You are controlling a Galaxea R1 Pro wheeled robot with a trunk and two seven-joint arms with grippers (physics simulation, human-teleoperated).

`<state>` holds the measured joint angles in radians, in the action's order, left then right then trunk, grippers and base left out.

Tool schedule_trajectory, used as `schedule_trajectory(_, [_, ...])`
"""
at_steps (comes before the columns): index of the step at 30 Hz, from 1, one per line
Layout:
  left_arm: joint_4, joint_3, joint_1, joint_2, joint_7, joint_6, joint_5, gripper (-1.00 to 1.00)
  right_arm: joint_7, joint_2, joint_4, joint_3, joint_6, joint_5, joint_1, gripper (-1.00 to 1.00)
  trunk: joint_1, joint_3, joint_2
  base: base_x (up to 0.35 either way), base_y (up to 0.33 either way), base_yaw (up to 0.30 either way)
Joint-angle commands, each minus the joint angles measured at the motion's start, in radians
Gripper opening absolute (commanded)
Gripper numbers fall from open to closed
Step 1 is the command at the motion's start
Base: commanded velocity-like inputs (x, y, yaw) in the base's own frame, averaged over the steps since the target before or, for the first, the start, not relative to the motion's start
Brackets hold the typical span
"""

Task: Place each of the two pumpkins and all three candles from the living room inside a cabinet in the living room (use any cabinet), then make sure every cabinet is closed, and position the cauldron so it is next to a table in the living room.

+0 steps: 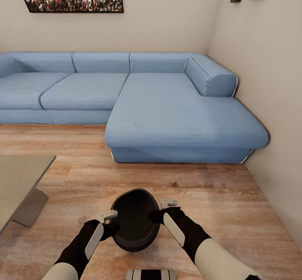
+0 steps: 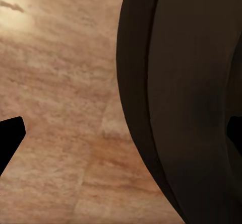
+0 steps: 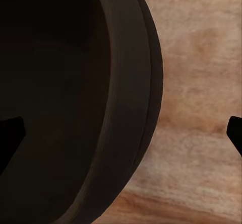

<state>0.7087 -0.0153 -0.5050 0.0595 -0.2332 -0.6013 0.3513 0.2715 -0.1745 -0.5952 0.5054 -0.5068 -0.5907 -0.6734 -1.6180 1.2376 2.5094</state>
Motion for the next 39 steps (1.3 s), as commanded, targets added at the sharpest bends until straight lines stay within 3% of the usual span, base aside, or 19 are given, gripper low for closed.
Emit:
schedule_trajectory(1, [0.0,0.0,0.0,0.0,0.0,0.0,0.0,1.0,0.0,0.0,0.0,0.0,0.0,0.0,0.0,1.0,0.0,0.0,0.0,0.0,0.0,0.0])
schedule_trajectory(15, [0.0,0.0,0.0,0.0,0.0,0.0,0.0,1.0,0.0,0.0,0.001,0.0,0.003,0.0,0.0,1.0,0.0,0.0,0.0,0.0,0.0,0.0])
schedule_trajectory(22, [0.0,0.0,0.0,0.0,0.0,0.0,0.0,1.0,0.0,0.0,0.053,0.001,0.057,0.004,-0.001,1.0,0.0,0.0,0.0,0.0,0.0,0.0])
schedule_trajectory(33, [0.0,0.0,0.0,0.0,0.0,0.0,0.0,1.0,0.0,0.0,0.063,0.001,0.065,0.005,-0.002,1.0,0.0,0.0,0.0,0.0,0.0,0.0])
schedule_trajectory(39, [0.0,0.0,0.0,0.0,0.0,0.0,0.0,1.0,0.0,0.0,0.063,0.001,0.065,0.005,-0.002,1.0,-0.002,0.015,0.001,0.0,0.0,0.0])
